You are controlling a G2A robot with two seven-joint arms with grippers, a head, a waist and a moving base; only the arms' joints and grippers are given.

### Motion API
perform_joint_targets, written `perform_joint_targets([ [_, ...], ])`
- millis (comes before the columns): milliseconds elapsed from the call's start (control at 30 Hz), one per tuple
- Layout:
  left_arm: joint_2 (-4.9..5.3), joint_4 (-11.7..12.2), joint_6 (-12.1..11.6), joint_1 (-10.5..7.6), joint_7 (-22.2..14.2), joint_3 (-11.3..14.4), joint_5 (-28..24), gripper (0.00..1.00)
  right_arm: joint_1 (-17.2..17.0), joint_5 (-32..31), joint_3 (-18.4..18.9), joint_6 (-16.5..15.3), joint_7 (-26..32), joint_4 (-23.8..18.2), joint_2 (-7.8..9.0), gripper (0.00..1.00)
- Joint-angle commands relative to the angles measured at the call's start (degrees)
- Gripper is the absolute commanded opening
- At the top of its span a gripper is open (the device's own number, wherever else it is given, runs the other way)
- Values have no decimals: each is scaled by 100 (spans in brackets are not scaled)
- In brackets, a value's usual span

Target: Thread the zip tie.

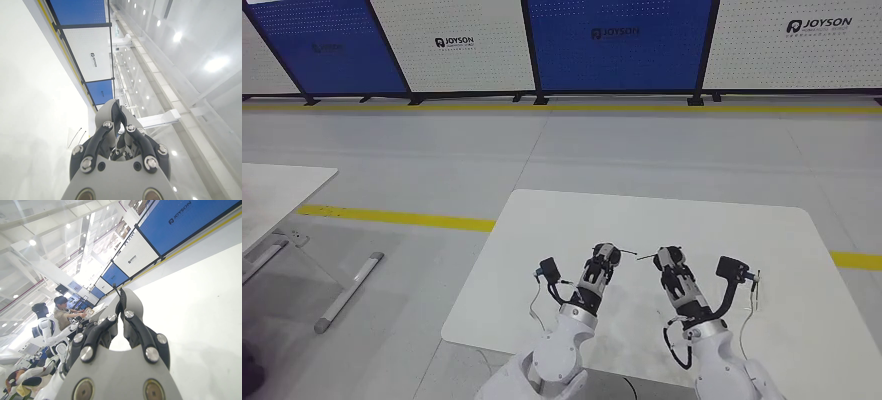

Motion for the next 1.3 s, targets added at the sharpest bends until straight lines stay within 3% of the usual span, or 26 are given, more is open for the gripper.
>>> perform_joint_targets([
  [0, -8, -5, -4, 3, -25, -14, -28, 0, 3, -52, -24, -1, 19, 8, -6, 0],
  [233, -22, 1, -8, -1, 0, -19, 88, 0, -61, -272, 55, 121, -265, -123, -22, 0],
  [667, -22, 5, -7, -3, -8, -21, 102, 0, 42, -390, 60, 129, -144, -96, -38, 0],
  [800, -9, 118, -32, -4, -52, -23, 655, 0, 79, -353, 58, 127, -115, -70, -56, 0],
  [900, 15, 154, -14, 25, -298, -35, 945, 0, 91, -350, 78, 115, -75, -53, -63, 0],
  [1000, 60, 151, -188, 59, -564, -122, 1335, 0, 84, -371, 113, 113, -10, -39, -64, 0],
  [1267, 62, 141, -214, 83, -570, -138, 1326, 0, 79, -369, 122, 121, -16, -38, -65, 0],
])
